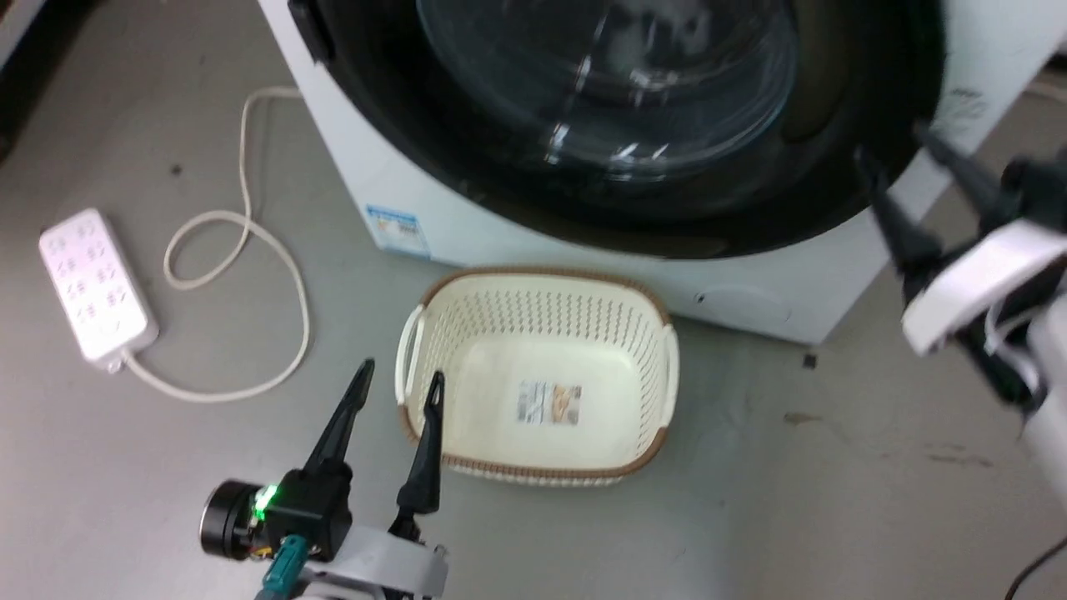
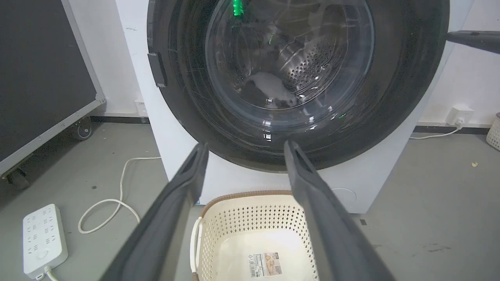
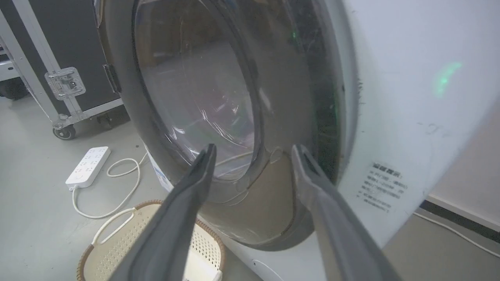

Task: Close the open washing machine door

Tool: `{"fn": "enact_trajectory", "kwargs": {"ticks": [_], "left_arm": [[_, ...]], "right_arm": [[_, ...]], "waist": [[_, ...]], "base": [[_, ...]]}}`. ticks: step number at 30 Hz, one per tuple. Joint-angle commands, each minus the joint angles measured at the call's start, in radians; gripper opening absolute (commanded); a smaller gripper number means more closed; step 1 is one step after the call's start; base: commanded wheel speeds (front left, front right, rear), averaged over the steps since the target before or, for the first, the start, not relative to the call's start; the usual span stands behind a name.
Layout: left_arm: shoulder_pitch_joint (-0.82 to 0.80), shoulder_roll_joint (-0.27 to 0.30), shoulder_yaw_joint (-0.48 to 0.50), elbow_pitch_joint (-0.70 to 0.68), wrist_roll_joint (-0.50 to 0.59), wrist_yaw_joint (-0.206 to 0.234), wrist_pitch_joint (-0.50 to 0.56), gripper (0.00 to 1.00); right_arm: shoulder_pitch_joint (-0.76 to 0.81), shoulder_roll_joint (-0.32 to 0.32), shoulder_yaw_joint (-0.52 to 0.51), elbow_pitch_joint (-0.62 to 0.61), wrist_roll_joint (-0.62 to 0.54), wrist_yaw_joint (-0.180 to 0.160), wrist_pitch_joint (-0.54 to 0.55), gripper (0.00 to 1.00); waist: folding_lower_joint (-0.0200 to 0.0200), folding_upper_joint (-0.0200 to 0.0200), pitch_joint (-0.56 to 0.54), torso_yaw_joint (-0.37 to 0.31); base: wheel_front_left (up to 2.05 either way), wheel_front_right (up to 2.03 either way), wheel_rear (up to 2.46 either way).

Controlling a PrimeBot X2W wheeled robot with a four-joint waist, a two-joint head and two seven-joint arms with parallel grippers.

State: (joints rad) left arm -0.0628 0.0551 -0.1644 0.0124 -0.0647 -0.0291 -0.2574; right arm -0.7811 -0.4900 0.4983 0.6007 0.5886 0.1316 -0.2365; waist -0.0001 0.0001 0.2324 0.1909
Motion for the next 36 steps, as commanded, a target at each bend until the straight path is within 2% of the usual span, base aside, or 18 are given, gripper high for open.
{"fn": "enact_trajectory", "kwargs": {"ticks": [1,4,7,8,14,17,21,28,36], "left_arm": [[0.017,0.005,0.006,0.007,-0.007,-0.005,-0.004,1.0],[0.037,0.005,0.032,0.023,-0.027,-0.021,-0.004,1.0],[0.054,0.007,0.051,0.034,-0.031,-0.032,-0.004,1.0],[0.069,0.007,0.071,0.037,-0.033,-0.037,-0.004,1.0],[0.103,0.006,0.105,0.053,-0.041,-0.048,-0.004,1.0],[0.113,0.006,0.118,0.063,-0.041,-0.052,-0.004,1.0],[0.121,0.009,0.111,0.08,-0.02,-0.061,-0.004,1.0],[0.135,0.008,0.103,0.094,0.001,-0.056,-0.004,1.0],[0.133,0.005,0.111,0.104,0.001,-0.042,-0.004,1.0]], "right_arm": [[0.027,0.005,-0.003,-0.006,-0.008,-0.001,-0.008,1.0],[0.112,0.021,-0.04,-0.038,-0.053,-0.001,-0.021,1.0],[0.209,0.054,-0.126,-0.093,-0.1,-0.001,-0.024,1.0],[0.317,0.116,-0.254,-0.174,-0.155,-0.001,-0.025,1.0],[0.537,0.259,-0.442,-0.34,-0.302,-0.001,-0.025,1.0],[0.636,0.341,-0.493,-0.409,-0.356,-0.001,-0.025,1.0],[0.78,0.417,-0.534,-0.495,-0.455,-0.001,-0.025,1.0],[0.858,0.438,-0.541,-0.528,-0.507,-0.001,-0.025,1.0],[0.861,0.44,-0.536,-0.525,-0.476,-0.001,-0.025,1.0]], "waist": [[0.0001,-0.0001,-0.065,-0.04],[0.0001,-0.0001,-0.118,-0.069],[0.0001,-0.0001,-0.154,-0.098],[0.0001,-0.0001,-0.18,-0.127],[0.0001,-0.0001,-0.222,-0.166],[0.0001,-0.0001,-0.234,-0.178],[0.0001,-0.0001,-0.243,-0.188],[0.0001,-0.0001,-0.248,-0.191],[0.0001,-0.0001,-0.253,-0.19]], "base": [[0.0,0.0,0.0],[0.0,0.0,0.0],[0.0,0.0,0.0],[0.0,0.0,0.0],[0.0,0.0,0.0],[0.0,0.0,0.0],[0.0,0.0,0.0],[0.0,0.0,0.0],[0.0,0.0,0.0]]}}
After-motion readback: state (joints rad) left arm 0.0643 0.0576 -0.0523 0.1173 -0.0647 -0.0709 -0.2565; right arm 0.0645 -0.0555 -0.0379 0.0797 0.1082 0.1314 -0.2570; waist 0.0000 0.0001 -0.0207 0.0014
